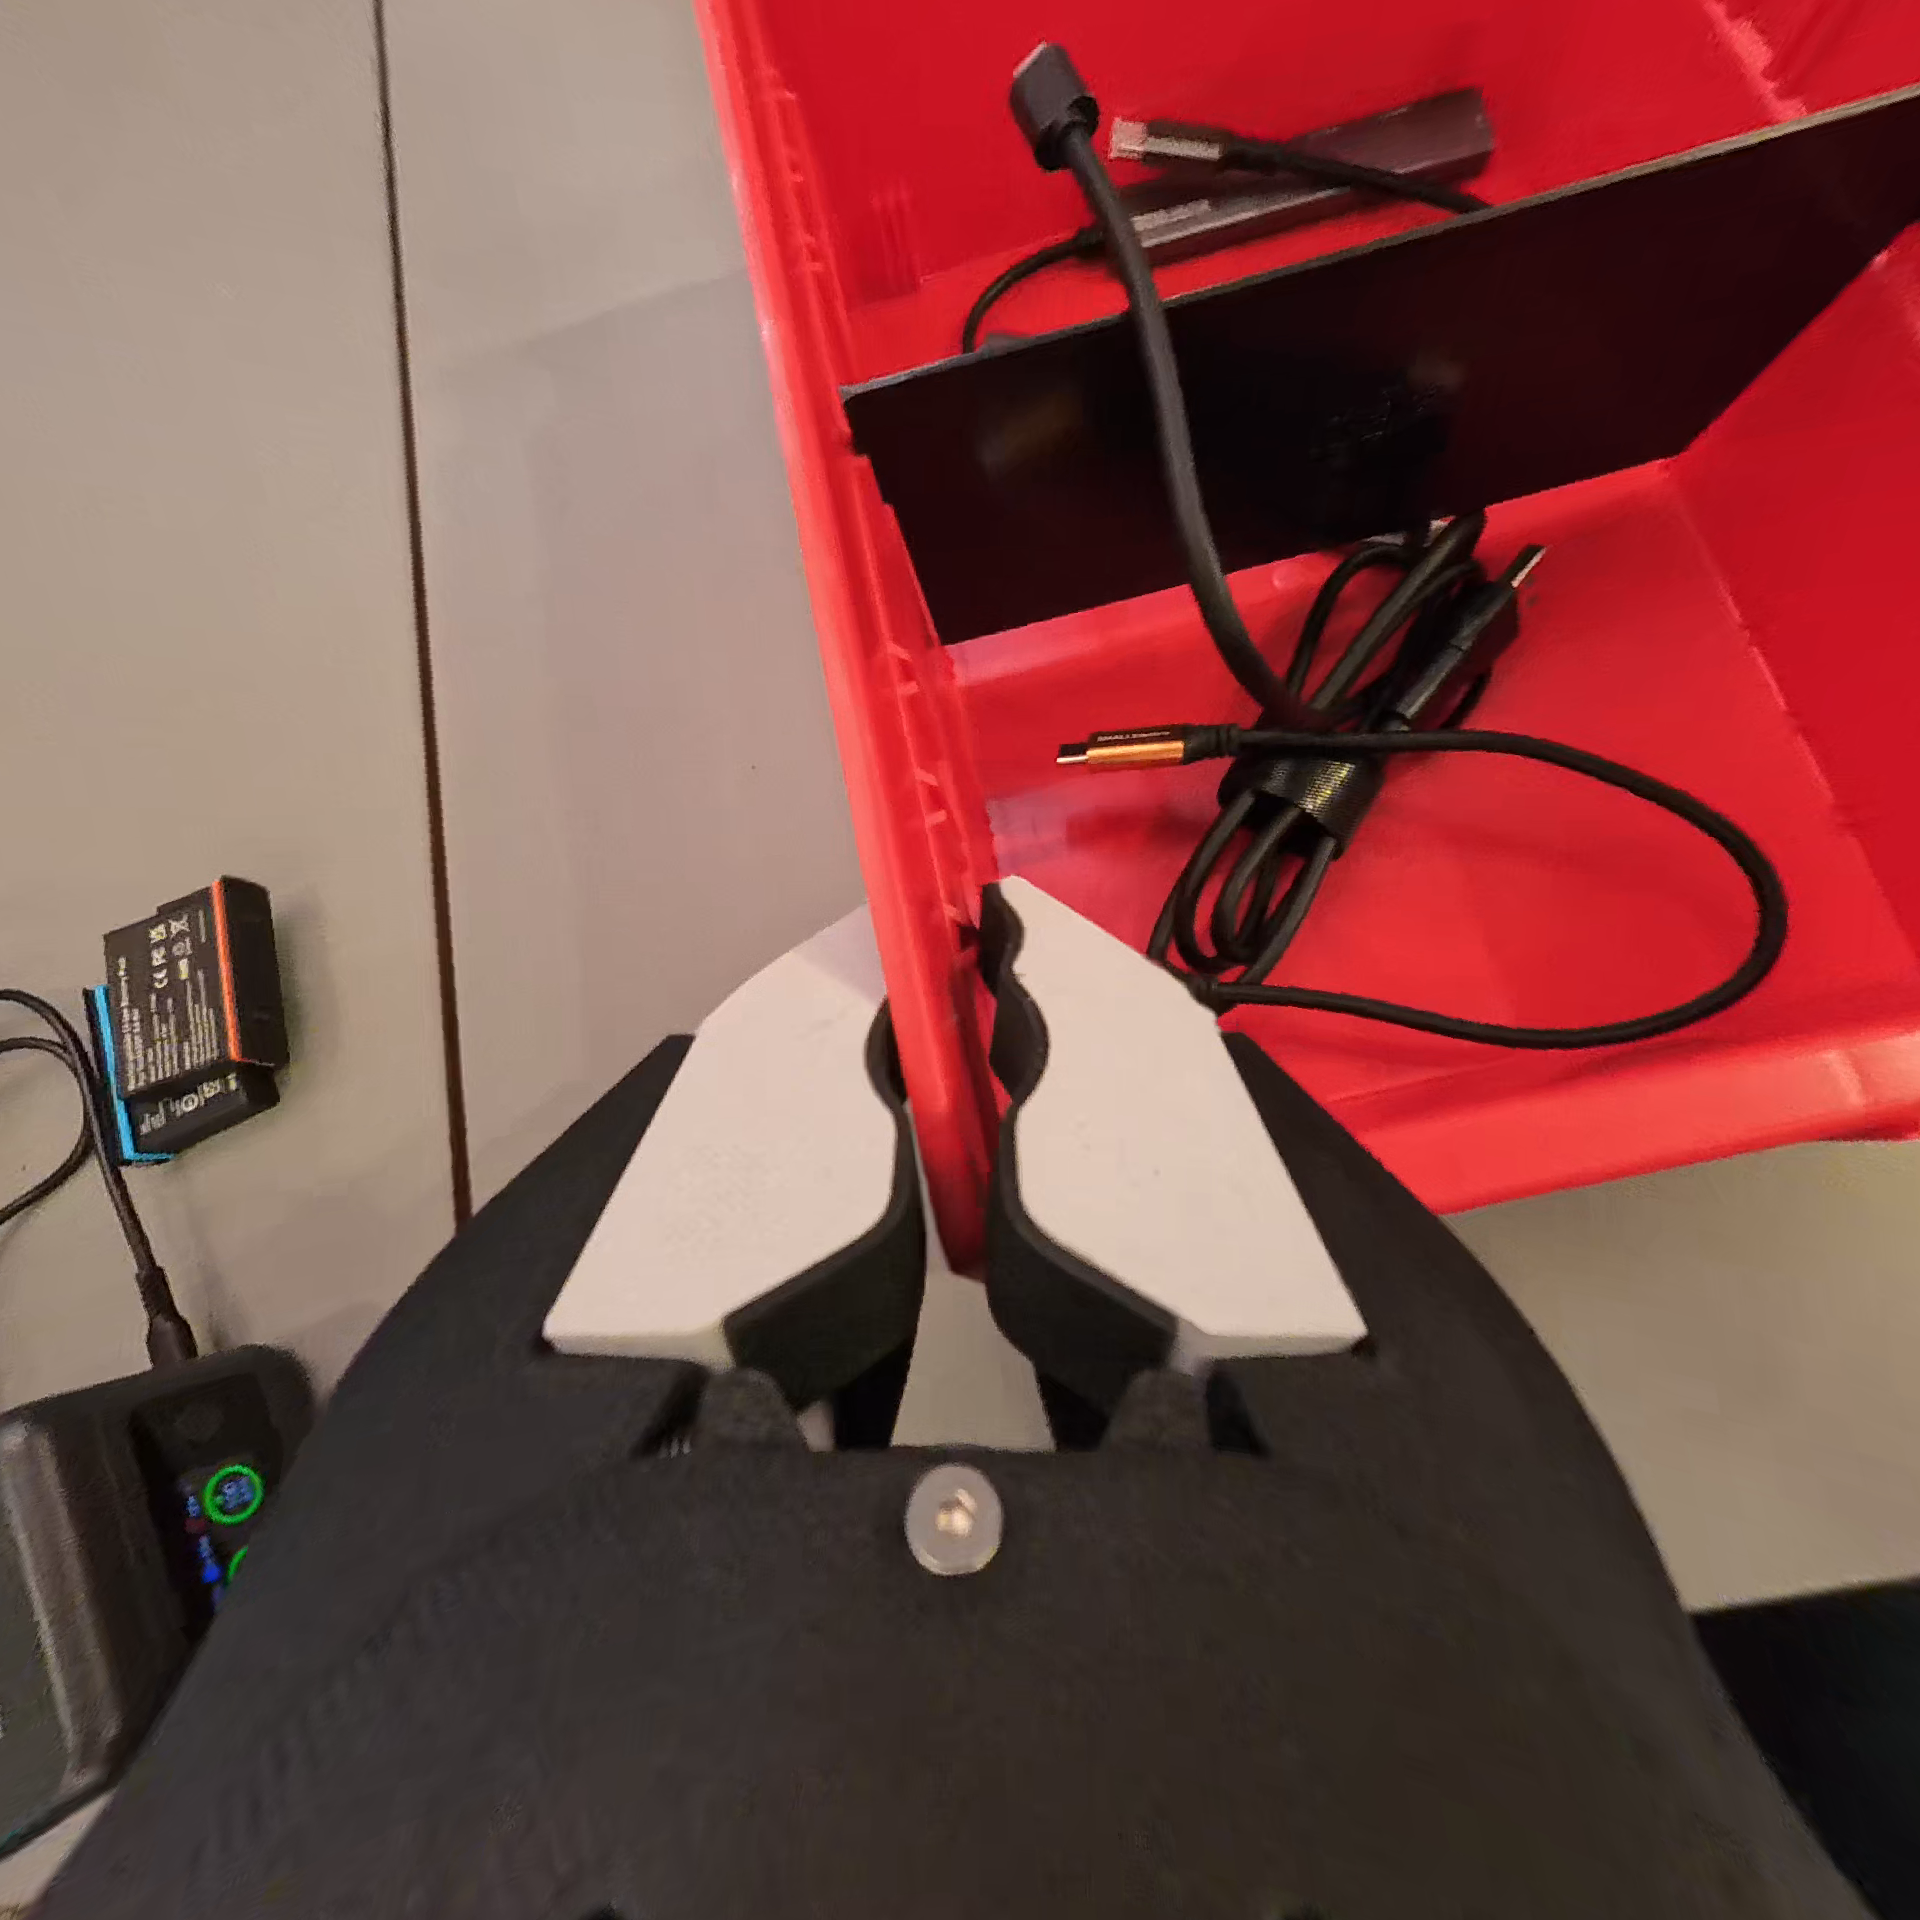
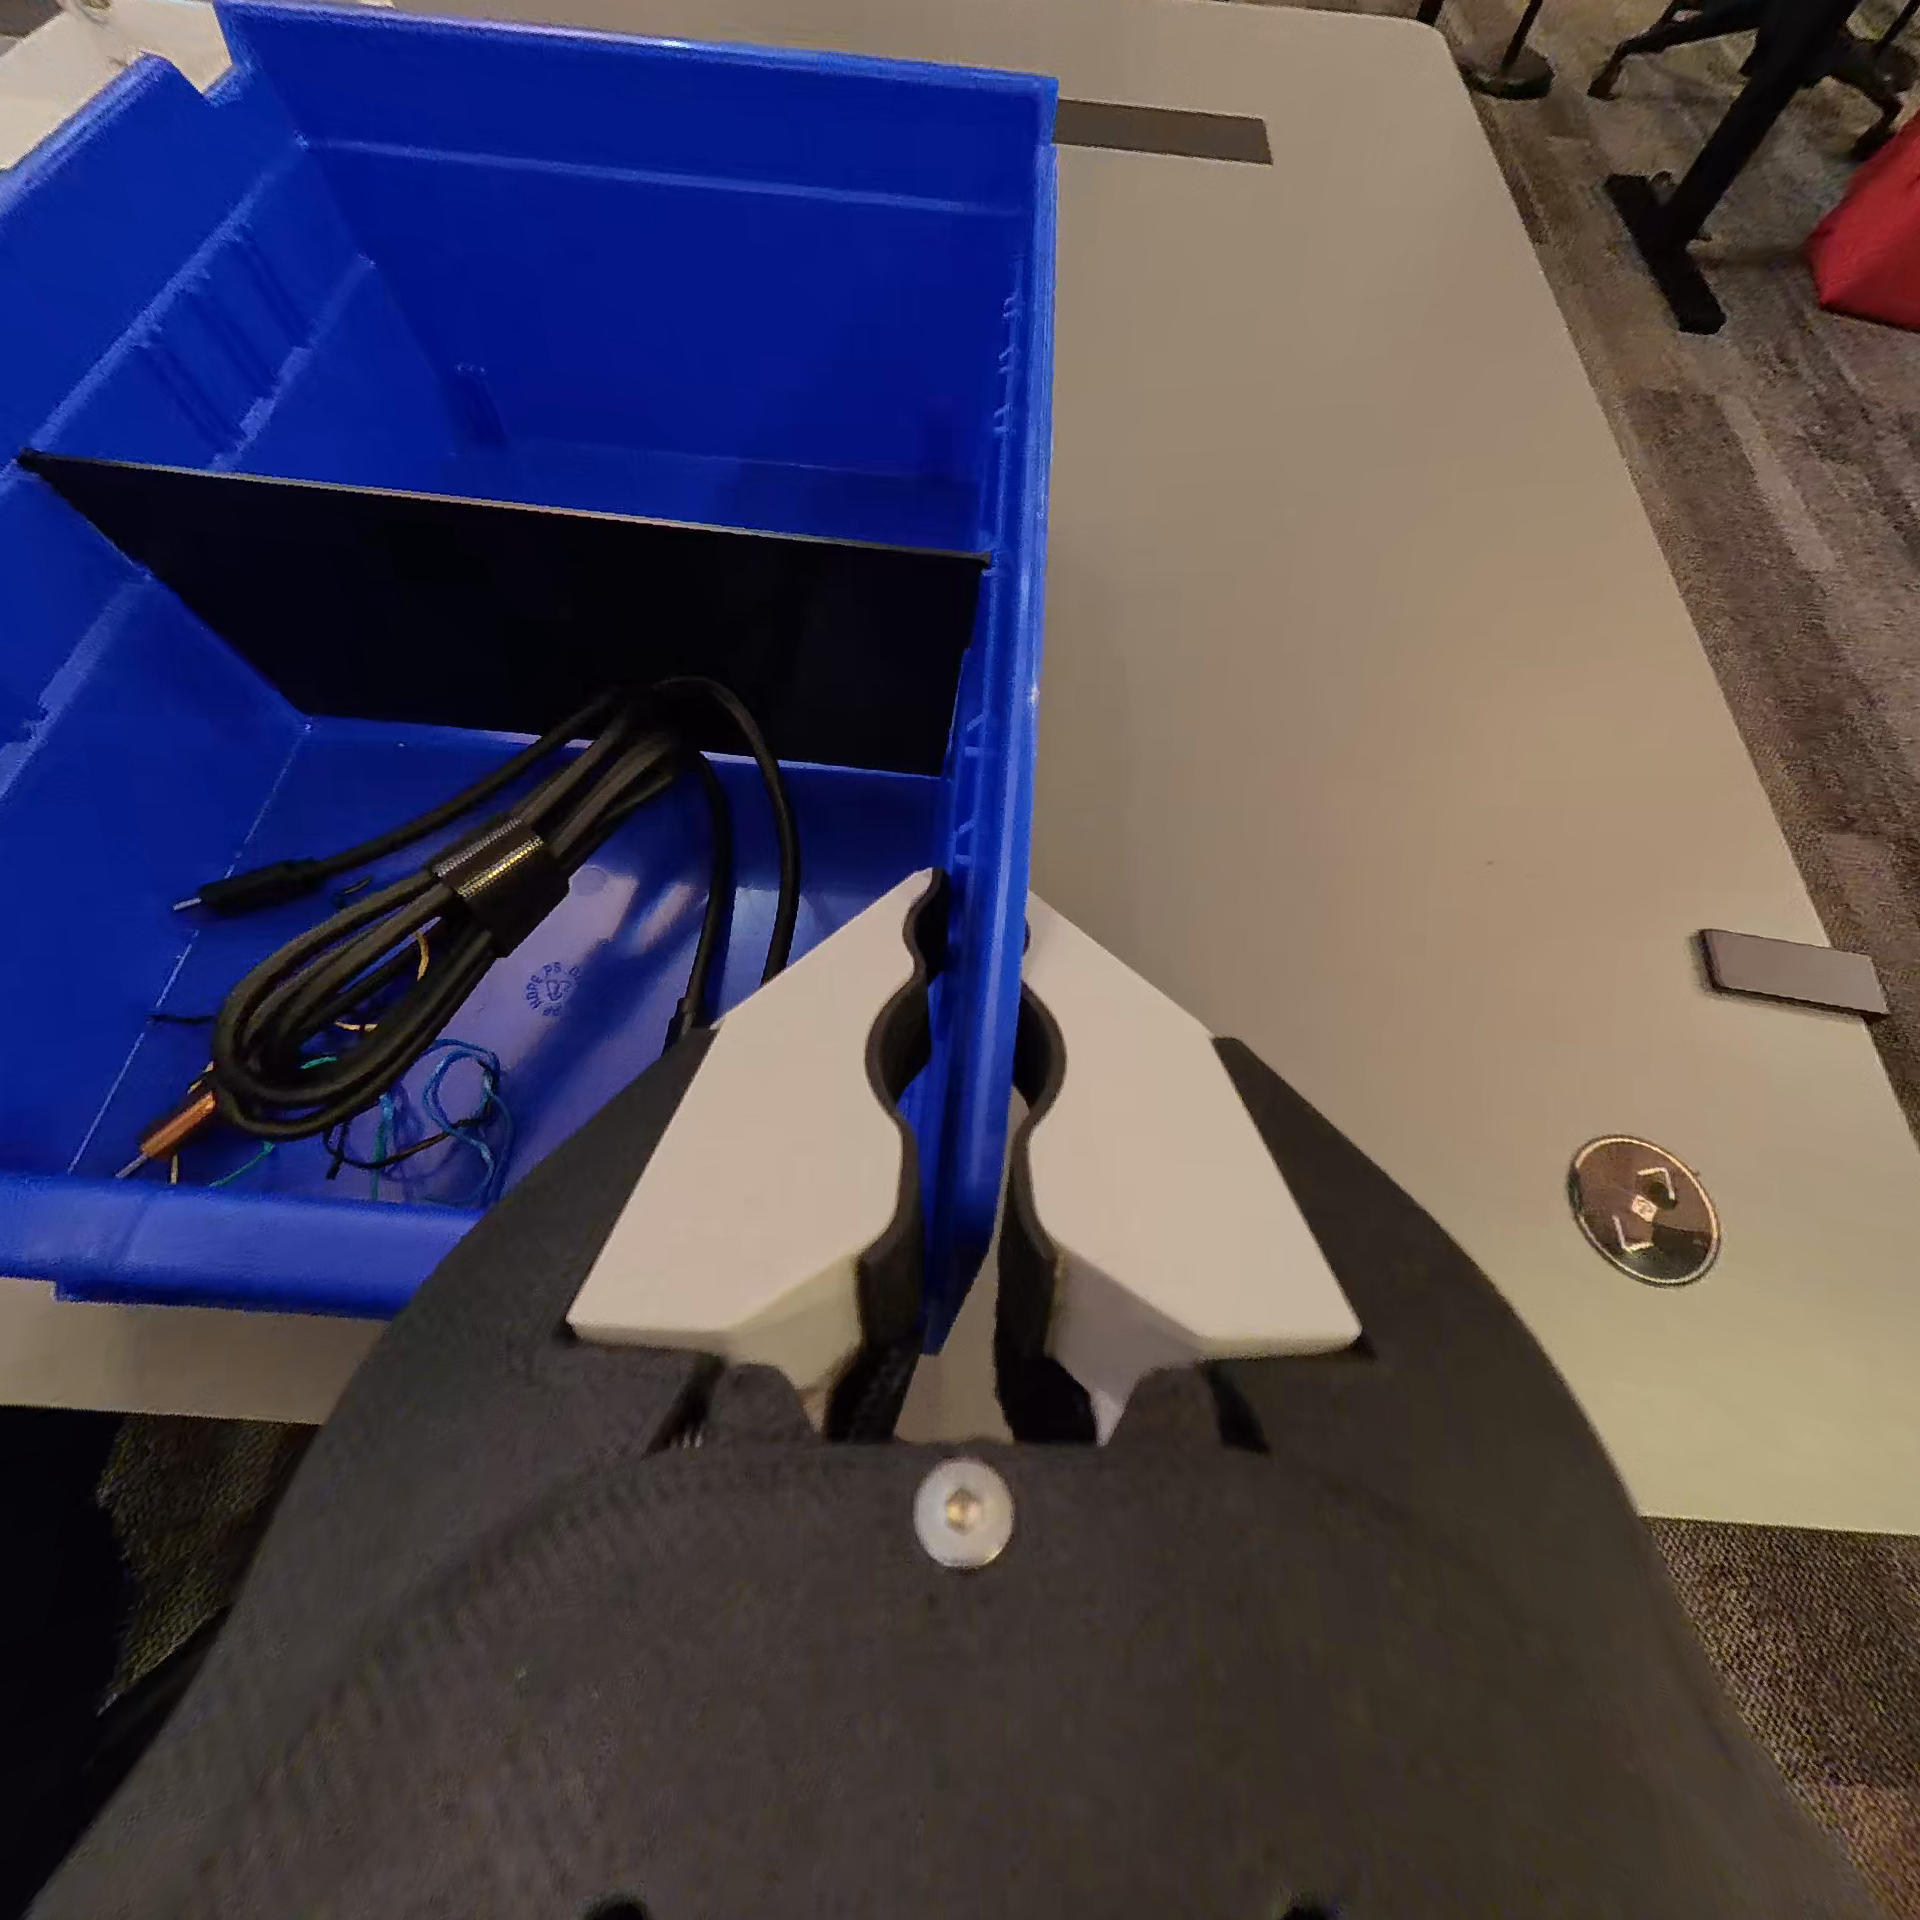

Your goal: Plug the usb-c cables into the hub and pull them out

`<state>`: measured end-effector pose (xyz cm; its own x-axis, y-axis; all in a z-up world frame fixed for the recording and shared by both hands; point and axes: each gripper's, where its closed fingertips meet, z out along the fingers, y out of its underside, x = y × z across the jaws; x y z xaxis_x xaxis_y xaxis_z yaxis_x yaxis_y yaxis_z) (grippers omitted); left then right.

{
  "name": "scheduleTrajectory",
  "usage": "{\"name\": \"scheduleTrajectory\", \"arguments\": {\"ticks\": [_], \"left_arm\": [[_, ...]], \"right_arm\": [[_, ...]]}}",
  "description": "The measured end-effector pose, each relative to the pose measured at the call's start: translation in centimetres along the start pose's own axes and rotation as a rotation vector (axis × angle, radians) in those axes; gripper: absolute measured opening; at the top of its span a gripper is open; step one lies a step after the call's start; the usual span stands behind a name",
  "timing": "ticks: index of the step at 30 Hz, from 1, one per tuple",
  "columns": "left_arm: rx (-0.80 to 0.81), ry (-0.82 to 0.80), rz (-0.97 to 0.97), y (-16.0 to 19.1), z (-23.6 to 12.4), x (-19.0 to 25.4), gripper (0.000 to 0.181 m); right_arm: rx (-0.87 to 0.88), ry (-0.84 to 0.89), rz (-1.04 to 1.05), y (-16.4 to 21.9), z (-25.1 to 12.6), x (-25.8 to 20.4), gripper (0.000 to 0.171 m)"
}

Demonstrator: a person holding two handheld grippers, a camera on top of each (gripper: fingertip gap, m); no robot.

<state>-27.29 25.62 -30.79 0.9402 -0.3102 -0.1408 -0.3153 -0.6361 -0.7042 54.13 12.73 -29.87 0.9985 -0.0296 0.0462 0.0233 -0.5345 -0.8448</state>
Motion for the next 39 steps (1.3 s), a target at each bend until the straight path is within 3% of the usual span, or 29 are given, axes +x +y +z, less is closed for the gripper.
{"name": "scheduleTrajectory", "arguments": {"ticks": [12, 17, 20, 23, 30, 39], "left_arm": [[-0.041, 0.032, -0.119, 3.2, -2.7, -1.5, 0.006], [-0.04, 0.062, -0.154, 3.8, -3.4, -1.0, 0.007], [-0.001, 0.038, -0.169, 3.5, -4.4, -1.6, 0.021], [0.093, -0.003, -0.18, 1.9, -6.2, -2.5, 0.033], [0.183, -0.069, 0.019, -2.9, -8.7, -0.6, 0.032], [0.149, 0.003, 0.423, -11.4, -5.3, 6.0, 0.029]], "right_arm": [[0.005, 0.0, 0.017, -0.3, 0.4, 1.0, 0.003], [0.036, -0.004, 0.024, -0.9, 0.0, 0.6, 0.02], [0.065, 0.007, 0.017, -1.8, -0.6, 0.4, 0.026], [0.072, 0.037, -0.015, -2.5, -1.1, 0.3, 0.033], [0.009, 0.096, -0.076, -2.3, -1.2, 0.9, 0.045], [0.043, 0.148, -0.112, -3.3, -2.9, 0.9, 0.05]]}}
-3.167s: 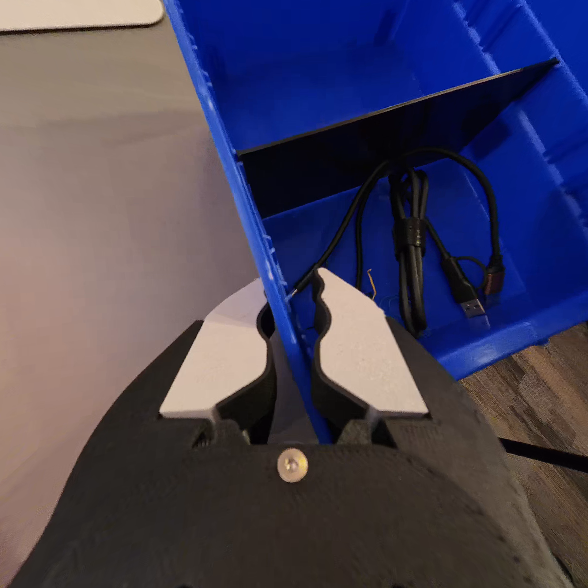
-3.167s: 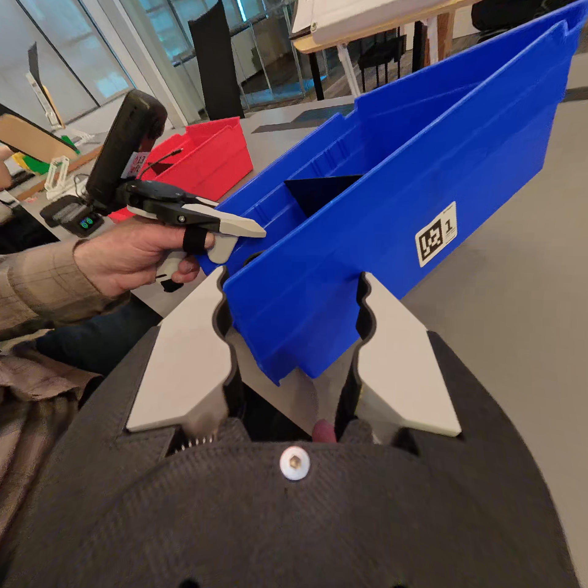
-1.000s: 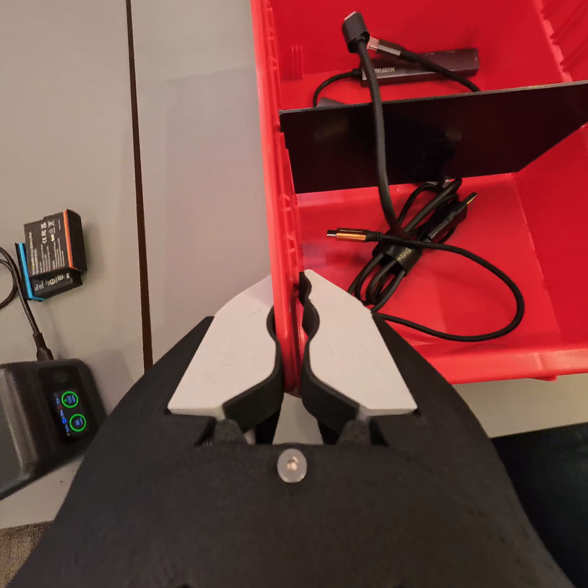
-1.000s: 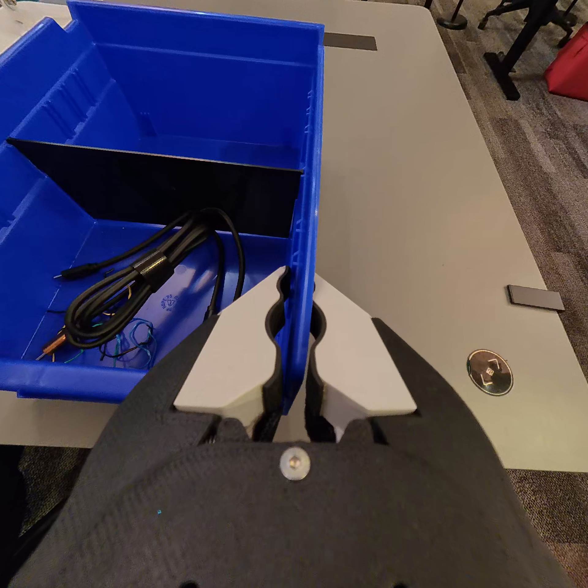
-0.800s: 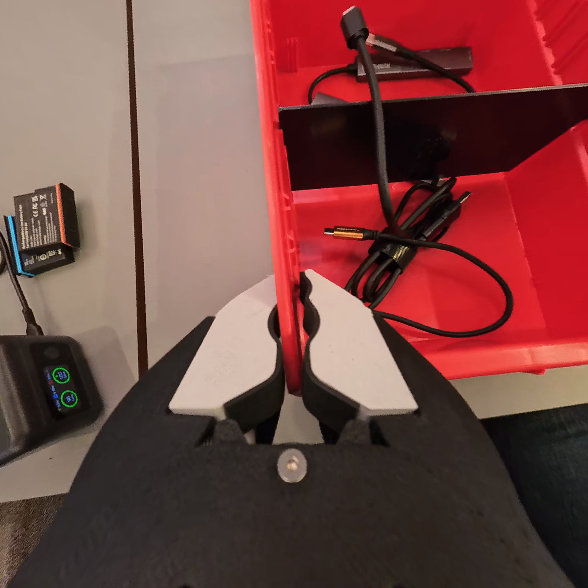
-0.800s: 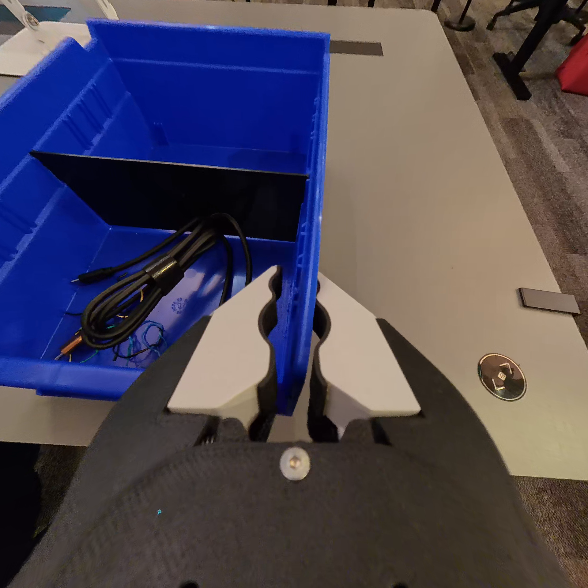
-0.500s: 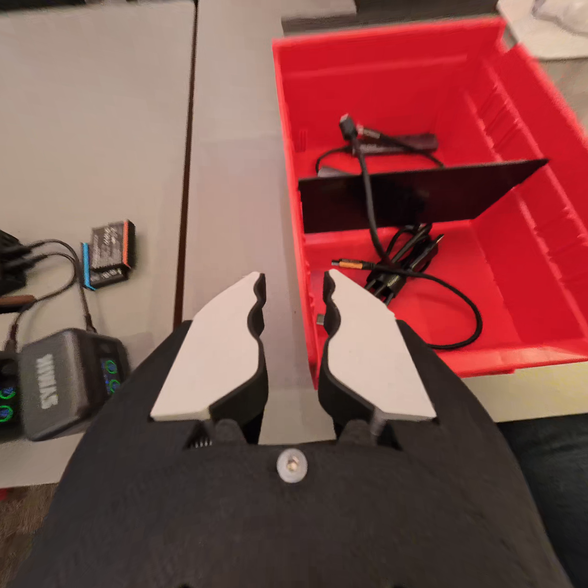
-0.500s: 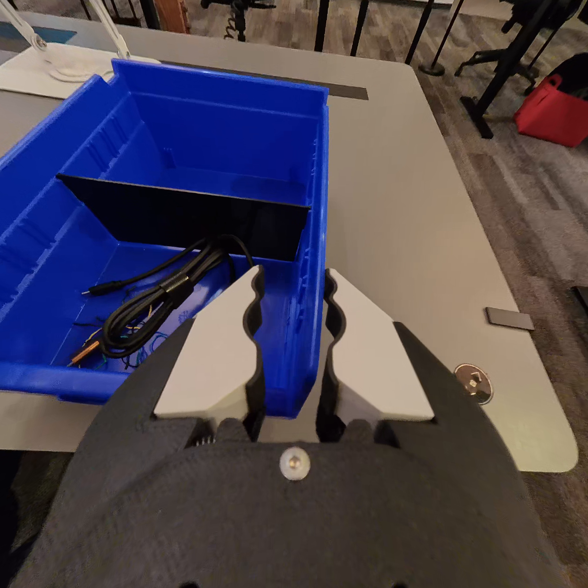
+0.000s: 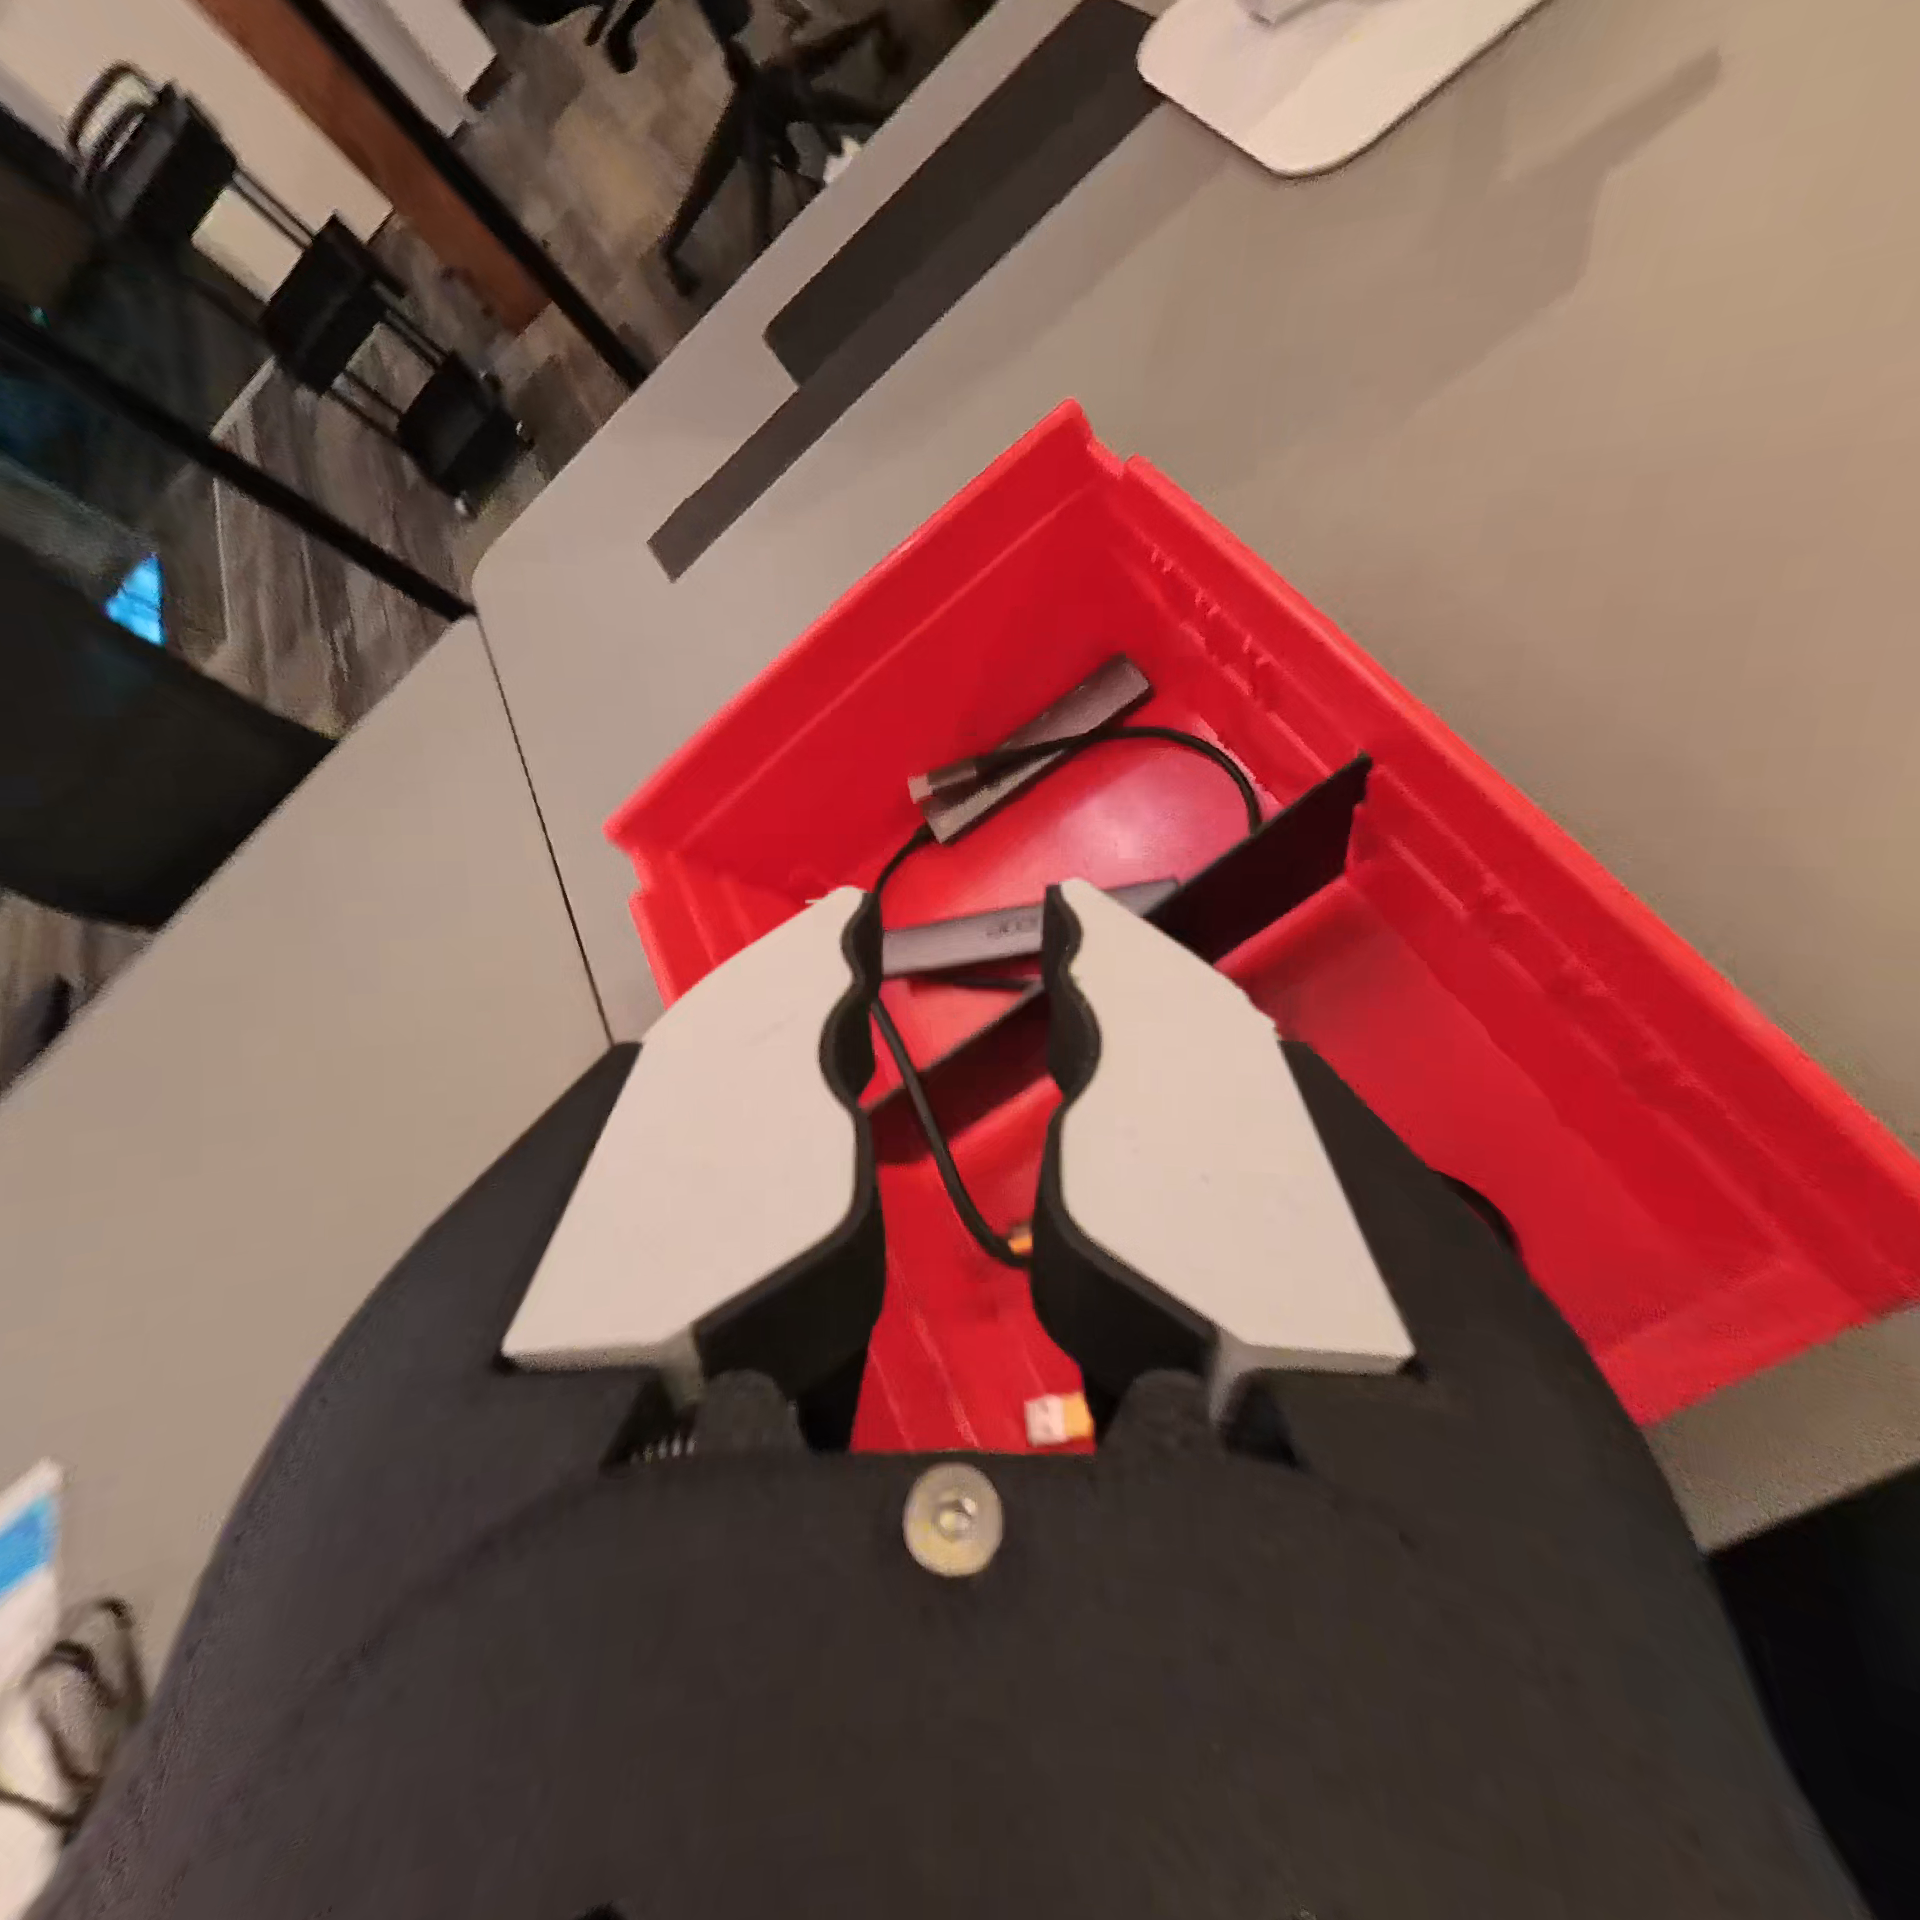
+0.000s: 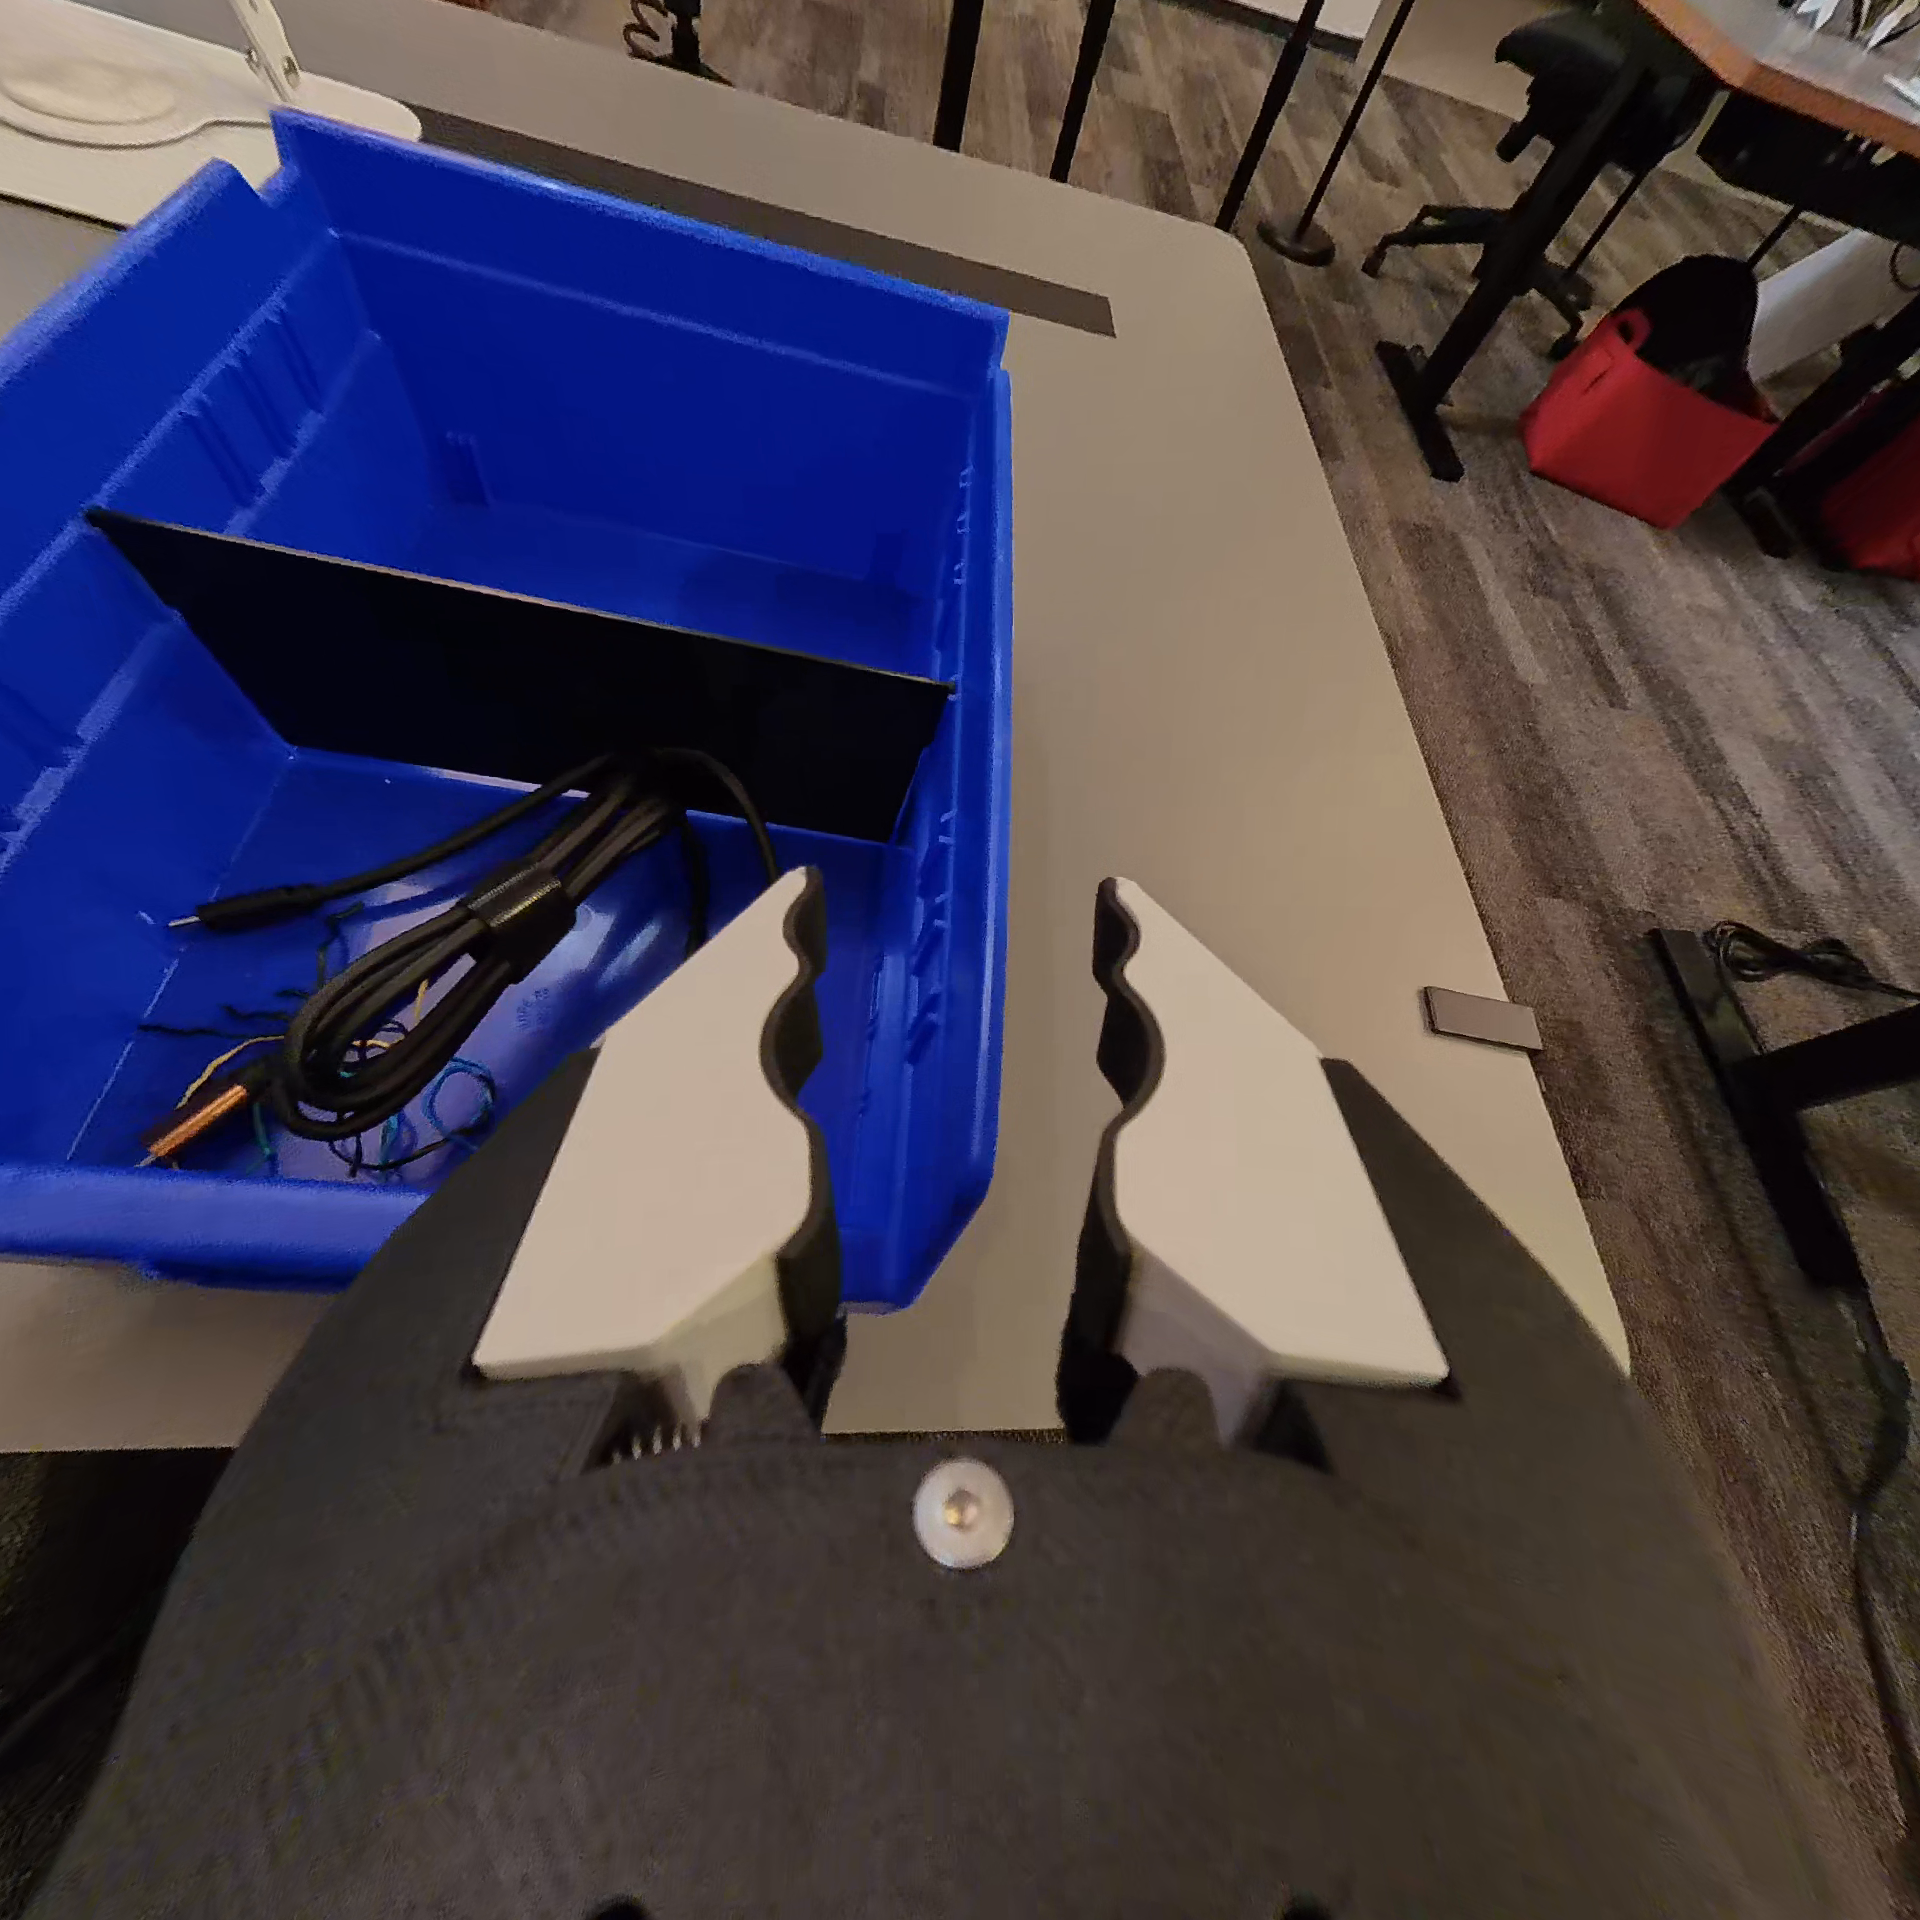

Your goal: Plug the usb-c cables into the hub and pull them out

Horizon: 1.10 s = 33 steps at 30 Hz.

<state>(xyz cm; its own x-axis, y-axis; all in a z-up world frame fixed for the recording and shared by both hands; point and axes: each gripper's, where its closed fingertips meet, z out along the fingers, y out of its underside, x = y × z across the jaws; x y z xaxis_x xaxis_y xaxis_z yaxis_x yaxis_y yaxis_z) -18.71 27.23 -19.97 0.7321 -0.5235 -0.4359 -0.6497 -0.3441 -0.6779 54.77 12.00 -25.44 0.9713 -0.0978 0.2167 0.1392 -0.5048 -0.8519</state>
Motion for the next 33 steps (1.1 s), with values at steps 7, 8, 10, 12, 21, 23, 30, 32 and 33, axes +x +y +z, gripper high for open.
{"name": "scheduleTrajectory", "arguments": {"ticks": [7, 8, 10, 12, 21, 23, 30, 32, 33], "left_arm": [[-0.162, 0.133, 0.372, -1.9, 8.4, 1.0, 0.025], [-0.192, 0.169, 0.441, -1.5, 9.5, 1.5, 0.024], [-0.235, 0.21, 0.567, -0.7, 11.7, 2.3, 0.017], [-0.301, 0.25, 0.659, 0.5, 13.5, 2.8, 0.017], [-0.424, 0.41, 0.806, 3.9, 18.2, 4.0, 0.025], [-0.435, 0.44, 0.817, 4.4, 18.6, 4.2, 0.021], [-0.413, 0.416, 0.809, 4.0, 19.4, 3.6, 0.012], [-0.404, 0.412, 0.837, 4.1, 19.2, 3.6, 0.008], [-0.404, 0.405, 0.854, 4.2, 19.1, 3.6, 0.005]], "right_arm": [[0.061, 0.003, -0.032, -1.3, -1.4, -0.5, 0.046], [0.071, 0.001, -0.031, -1.5, -1.6, -0.5, 0.045], [0.089, -0.005, -0.028, -1.8, -1.9, -0.6, 0.043], [0.099, -0.009, -0.027, -2.0, -2.0, -0.6, 0.043], [0.149, -0.023, -0.02, -3.5, -2.7, -0.6, 0.038], [0.152, -0.032, -0.016, -3.7, -2.7, -0.8, 0.038], [0.166, -0.058, -0.002, -4.4, -2.1, -1.8, 0.036], [0.171, -0.065, -0.002, -4.6, -2.0, -2.1, 0.036], [0.173, -0.067, -0.004, -4.8, -2.0, -2.3, 0.035]]}}
